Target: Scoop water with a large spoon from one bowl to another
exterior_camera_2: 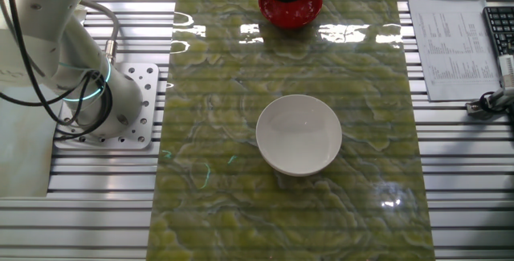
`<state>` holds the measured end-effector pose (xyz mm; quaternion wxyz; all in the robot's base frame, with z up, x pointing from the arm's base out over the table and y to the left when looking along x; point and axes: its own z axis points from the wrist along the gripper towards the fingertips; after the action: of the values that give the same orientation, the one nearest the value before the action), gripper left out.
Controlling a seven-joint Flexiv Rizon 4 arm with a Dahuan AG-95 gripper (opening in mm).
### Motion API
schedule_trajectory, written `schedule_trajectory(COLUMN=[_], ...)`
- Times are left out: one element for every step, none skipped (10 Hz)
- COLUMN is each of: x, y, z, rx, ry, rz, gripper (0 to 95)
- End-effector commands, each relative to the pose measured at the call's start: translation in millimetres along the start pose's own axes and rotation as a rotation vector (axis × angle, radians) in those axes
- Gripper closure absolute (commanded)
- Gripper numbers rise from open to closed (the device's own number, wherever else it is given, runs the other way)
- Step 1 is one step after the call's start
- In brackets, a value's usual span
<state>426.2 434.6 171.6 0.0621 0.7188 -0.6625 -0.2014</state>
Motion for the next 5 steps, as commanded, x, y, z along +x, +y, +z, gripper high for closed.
schedule_trajectory(x=[-0.9,-0.9,-0.9,-0.9,-0.9], y=[0.6,0.6,0.6,0.6,0.6], z=[-12.6,-12.6,-12.6,-12.6,-12.6], rx=[0.0,-0.002,-0.003,-0.005,-0.008], ry=[0.003,0.009,0.011,0.013,0.014], rz=[-0.002,-0.005,-0.007,-0.008,-0.007], gripper=[95.0,95.0,95.0,95.0,95.0])
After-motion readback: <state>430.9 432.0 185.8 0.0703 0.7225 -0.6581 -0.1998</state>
